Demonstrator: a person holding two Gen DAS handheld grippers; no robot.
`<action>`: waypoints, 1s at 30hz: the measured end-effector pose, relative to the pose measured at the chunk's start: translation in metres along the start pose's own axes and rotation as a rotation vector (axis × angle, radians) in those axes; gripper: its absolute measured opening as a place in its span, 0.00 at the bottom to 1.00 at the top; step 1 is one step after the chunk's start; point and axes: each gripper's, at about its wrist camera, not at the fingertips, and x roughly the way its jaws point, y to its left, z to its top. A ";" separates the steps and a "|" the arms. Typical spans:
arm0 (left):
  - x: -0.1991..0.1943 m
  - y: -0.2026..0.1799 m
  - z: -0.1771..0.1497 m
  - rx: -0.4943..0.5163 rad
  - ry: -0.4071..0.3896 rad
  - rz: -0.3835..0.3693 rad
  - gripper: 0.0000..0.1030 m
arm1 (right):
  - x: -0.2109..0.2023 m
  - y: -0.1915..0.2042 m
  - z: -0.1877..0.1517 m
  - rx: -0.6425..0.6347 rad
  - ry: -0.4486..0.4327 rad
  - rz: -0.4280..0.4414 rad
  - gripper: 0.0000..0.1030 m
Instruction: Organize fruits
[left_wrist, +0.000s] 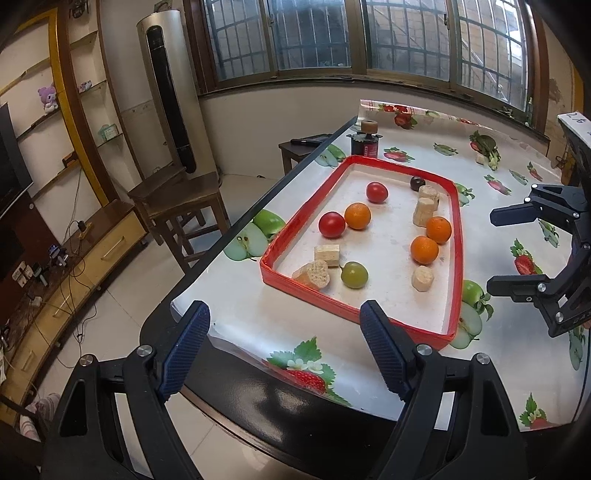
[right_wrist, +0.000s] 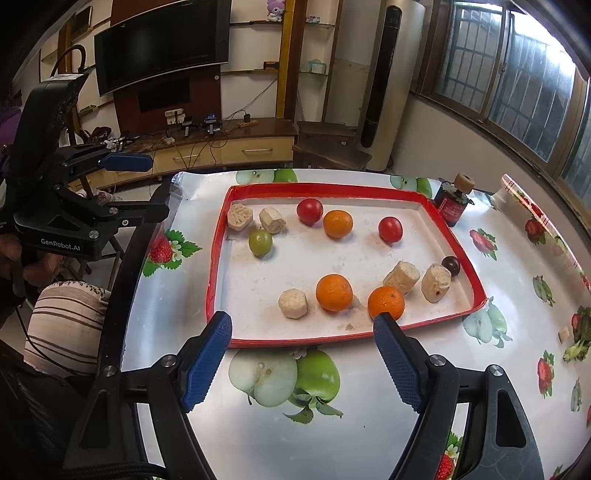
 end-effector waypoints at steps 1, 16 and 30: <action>0.000 0.001 0.000 -0.003 0.002 0.003 0.81 | 0.000 0.000 0.000 -0.001 0.000 -0.002 0.79; -0.009 -0.008 0.000 0.011 -0.028 0.003 0.81 | -0.003 0.003 -0.008 0.015 -0.001 -0.003 0.79; -0.023 -0.042 0.003 0.087 -0.069 -0.022 0.81 | -0.011 0.003 -0.028 0.094 -0.015 -0.011 0.79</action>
